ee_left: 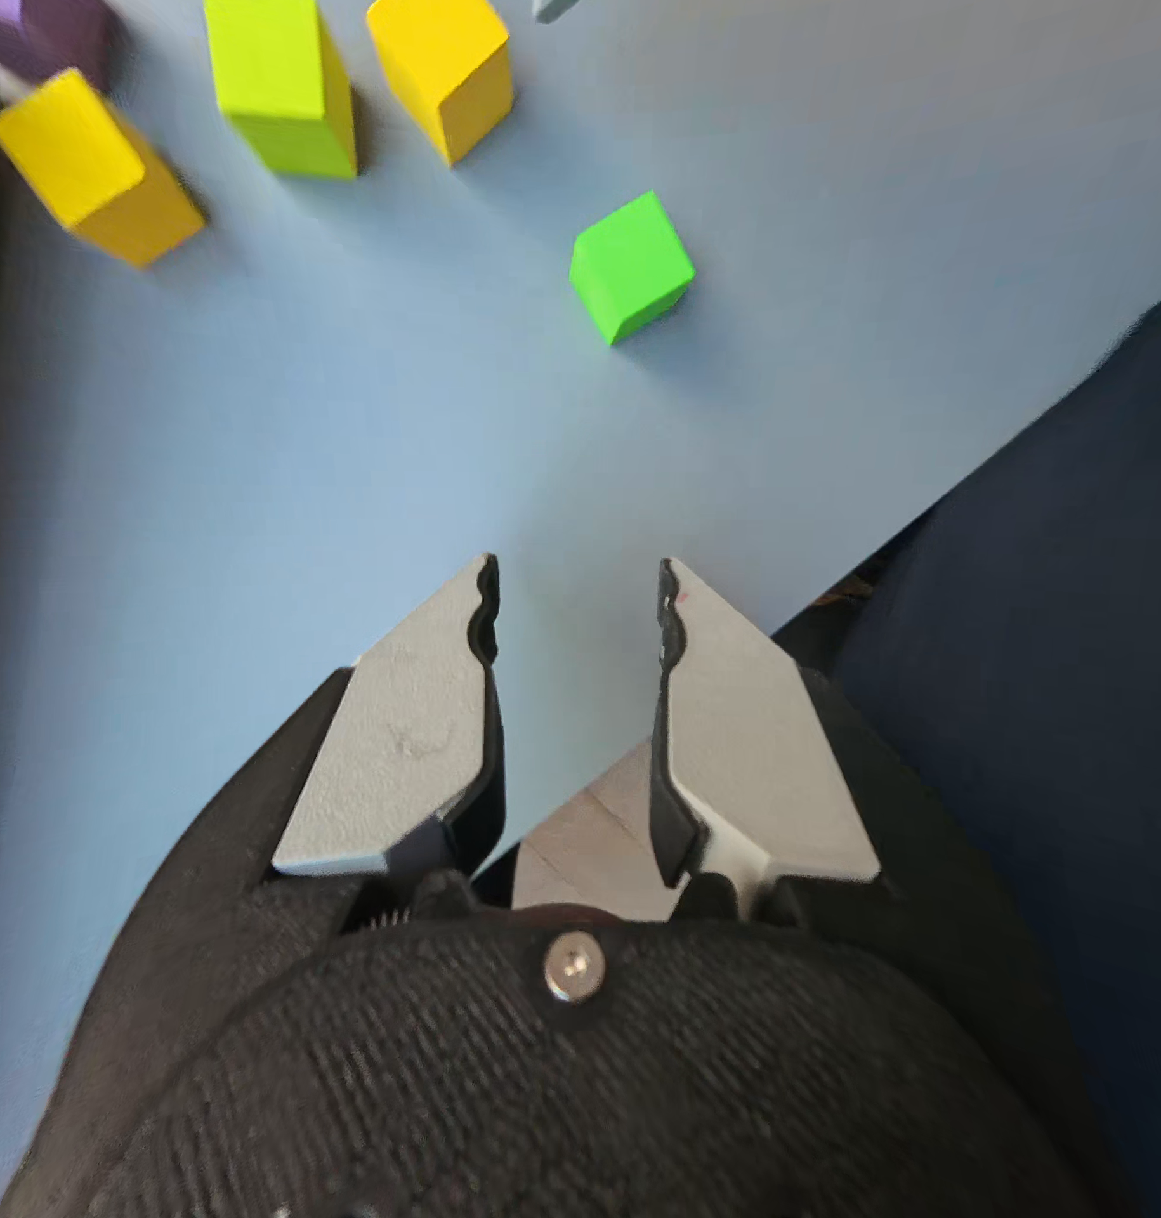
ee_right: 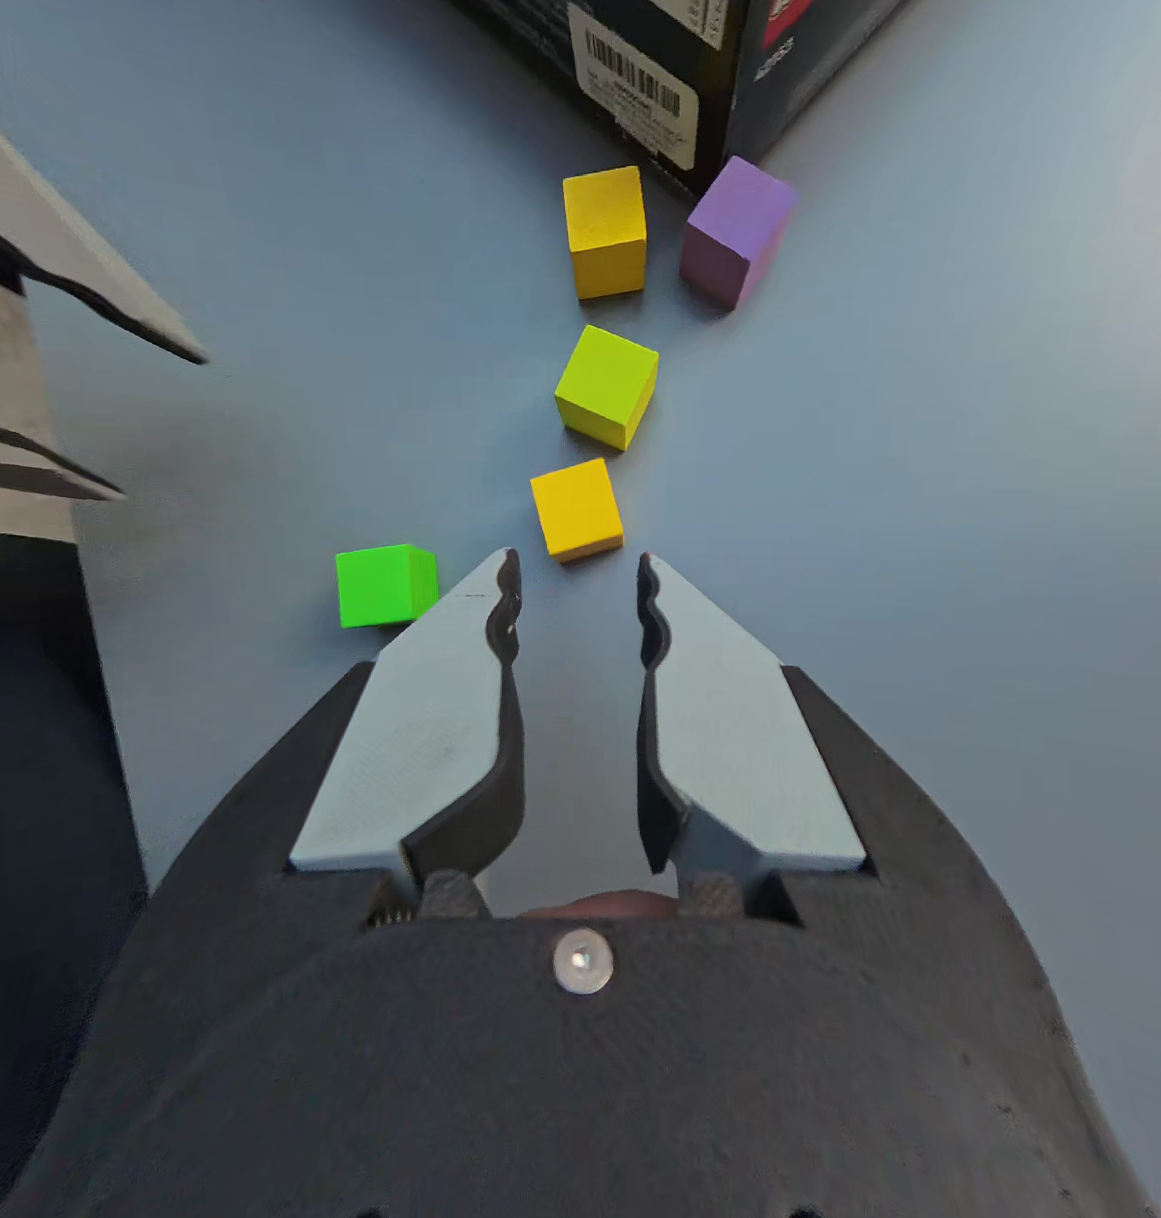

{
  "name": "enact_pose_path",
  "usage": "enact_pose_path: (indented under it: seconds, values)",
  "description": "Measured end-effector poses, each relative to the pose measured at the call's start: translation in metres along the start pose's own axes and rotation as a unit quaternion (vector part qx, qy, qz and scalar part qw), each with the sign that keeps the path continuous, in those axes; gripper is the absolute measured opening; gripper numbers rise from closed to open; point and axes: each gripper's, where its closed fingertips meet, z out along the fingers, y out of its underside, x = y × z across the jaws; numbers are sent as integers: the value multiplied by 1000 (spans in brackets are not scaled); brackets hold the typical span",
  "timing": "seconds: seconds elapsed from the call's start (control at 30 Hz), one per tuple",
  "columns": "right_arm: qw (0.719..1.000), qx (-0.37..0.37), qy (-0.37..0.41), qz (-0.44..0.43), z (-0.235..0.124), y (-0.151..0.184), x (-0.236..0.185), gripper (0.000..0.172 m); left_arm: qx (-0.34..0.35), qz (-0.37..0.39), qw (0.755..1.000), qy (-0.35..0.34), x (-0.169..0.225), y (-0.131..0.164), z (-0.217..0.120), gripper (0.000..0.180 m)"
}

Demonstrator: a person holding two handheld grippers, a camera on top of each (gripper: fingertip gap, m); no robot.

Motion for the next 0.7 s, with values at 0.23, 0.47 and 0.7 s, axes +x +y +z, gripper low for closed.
enact_pose_path:
  seconds: [0.23, 0.47, 0.7]
  values:
    - [996, -58, -9, -68, 36, -3, -4, 25, 14, -83, 996, 1, 0, 44, -11, 43]
    - [998, -27, -21, -51, -9, -12, -45, 25, 24, -71, 997, 15, -13, 41, 1, 40]
    - [997, -57, -6, -50, 6, 11, -67, 25, 41, -21, 999, 19, -39, -3, 10, 40]
